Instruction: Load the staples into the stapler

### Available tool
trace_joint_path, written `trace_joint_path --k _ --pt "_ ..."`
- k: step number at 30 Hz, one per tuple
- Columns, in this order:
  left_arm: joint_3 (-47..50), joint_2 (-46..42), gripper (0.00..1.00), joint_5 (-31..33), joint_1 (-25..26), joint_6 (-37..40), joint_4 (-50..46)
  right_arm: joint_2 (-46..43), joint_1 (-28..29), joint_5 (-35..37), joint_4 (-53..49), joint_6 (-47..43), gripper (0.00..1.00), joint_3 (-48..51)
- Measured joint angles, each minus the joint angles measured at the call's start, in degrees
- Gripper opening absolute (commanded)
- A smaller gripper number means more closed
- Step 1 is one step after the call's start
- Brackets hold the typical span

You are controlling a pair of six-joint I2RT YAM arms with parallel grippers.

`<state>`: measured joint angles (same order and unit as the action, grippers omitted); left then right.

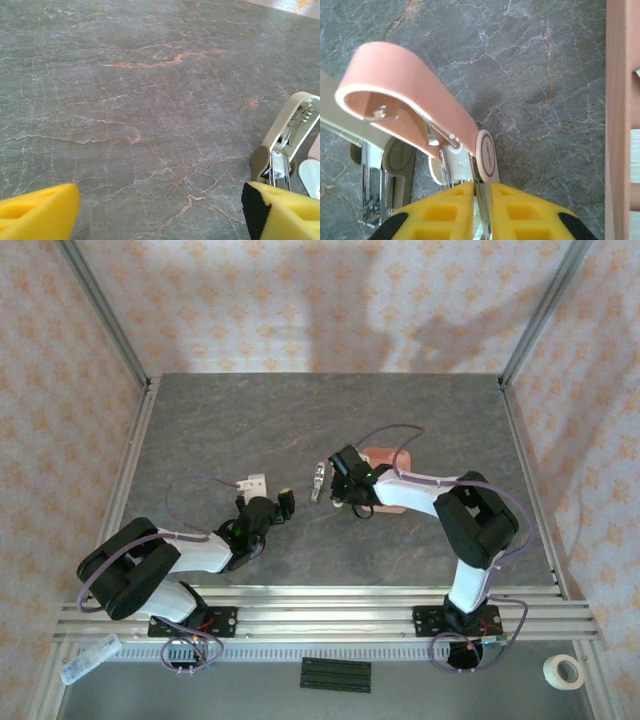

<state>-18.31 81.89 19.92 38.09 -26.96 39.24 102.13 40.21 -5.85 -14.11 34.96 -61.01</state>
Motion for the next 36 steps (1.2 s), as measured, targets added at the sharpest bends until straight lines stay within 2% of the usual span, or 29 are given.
trace_joint_path --k 7,11,15,22,25,28,36 --pt "0.0 0.4 0.85 -0.3 0.0 0.0 0.7 -3.8 0.0 0.4 -2.6 -1.4 0.22 -0.3" --pt "-0.2 1.8 0.85 -2.6 -1.0 -0.6 1.1 -5.1 -0.2 1.1 -5.4 -2.5 0.26 -2.2" --pt "-0.3 2.2 0.84 -8.4 -4.5 -3.6 2.7 -5.5 -1.9 2.2 -10.6 -5.6 0.3 -6.7" --pt "-3.4 7.8 0.73 -20.3 -10.3 -8.3 8.1 -5.6 -8.4 2.2 -16.7 -9.2 0.32 -13.1" --pt "-6.0 12.5 0.67 -25.3 -11.0 -10.5 10.7 -5.0 -10.6 1.3 -18.7 -9.3 0.31 -14.4" --pt "-8.8 17.0 0.66 -29.7 -11.1 -12.4 11.8 -3.0 -11.3 0.5 -20.0 -9.2 0.32 -16.4" --pt "-15.9 18.7 0.64 -34.9 -11.3 -12.7 6.1 0.7 -11.3 -1.1 -21.6 -9.1 0.32 -18.7"
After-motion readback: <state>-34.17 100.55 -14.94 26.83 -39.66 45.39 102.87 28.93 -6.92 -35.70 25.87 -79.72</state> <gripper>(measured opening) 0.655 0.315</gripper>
